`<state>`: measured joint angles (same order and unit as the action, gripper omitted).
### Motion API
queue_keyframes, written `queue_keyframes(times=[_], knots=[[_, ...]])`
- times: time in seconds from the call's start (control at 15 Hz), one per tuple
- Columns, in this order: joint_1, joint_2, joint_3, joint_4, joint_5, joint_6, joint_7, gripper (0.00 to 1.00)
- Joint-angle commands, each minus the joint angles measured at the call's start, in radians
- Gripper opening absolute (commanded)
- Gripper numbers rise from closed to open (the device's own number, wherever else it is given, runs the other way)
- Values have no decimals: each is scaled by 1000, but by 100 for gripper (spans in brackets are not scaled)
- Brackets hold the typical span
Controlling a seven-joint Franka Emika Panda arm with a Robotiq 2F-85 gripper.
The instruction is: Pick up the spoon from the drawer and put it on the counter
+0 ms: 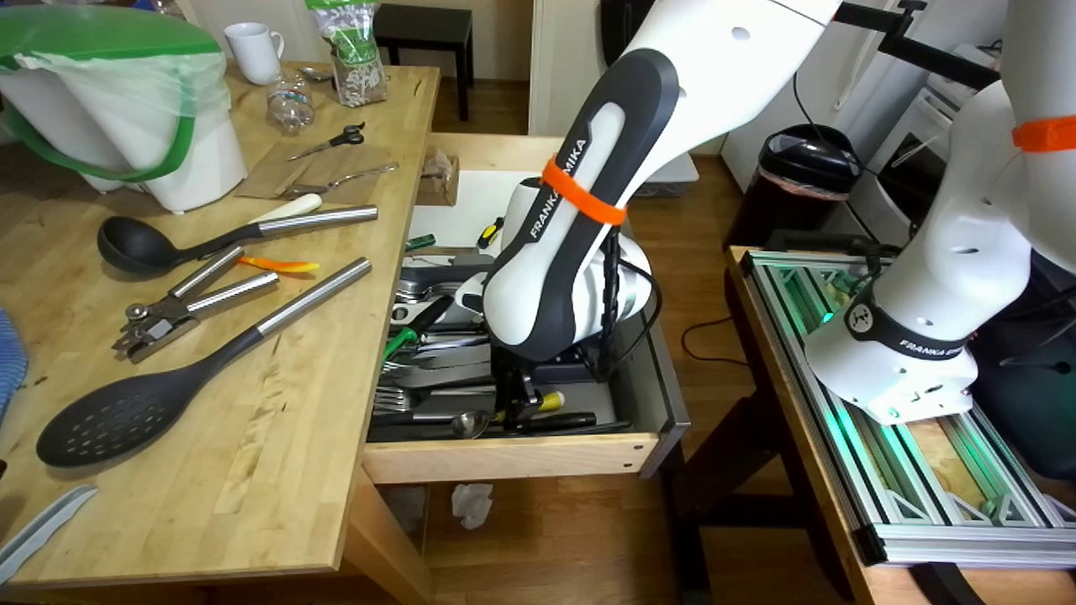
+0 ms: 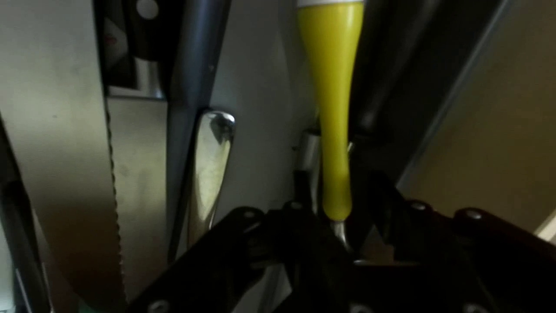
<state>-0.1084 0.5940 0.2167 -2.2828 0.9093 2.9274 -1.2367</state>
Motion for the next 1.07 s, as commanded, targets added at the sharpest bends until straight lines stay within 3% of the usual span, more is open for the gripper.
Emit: queue_keyframes(times=[0.0,0.07,0.53,1.0], knots=[[37,-33,-42,-47,-18,9,52,25],[43,-33,-51,-51,-18,7,59,24],[81,-17,-73,-50,-26,-13,79,44],[113,-6,-100,-51,-40,-24,88,36]])
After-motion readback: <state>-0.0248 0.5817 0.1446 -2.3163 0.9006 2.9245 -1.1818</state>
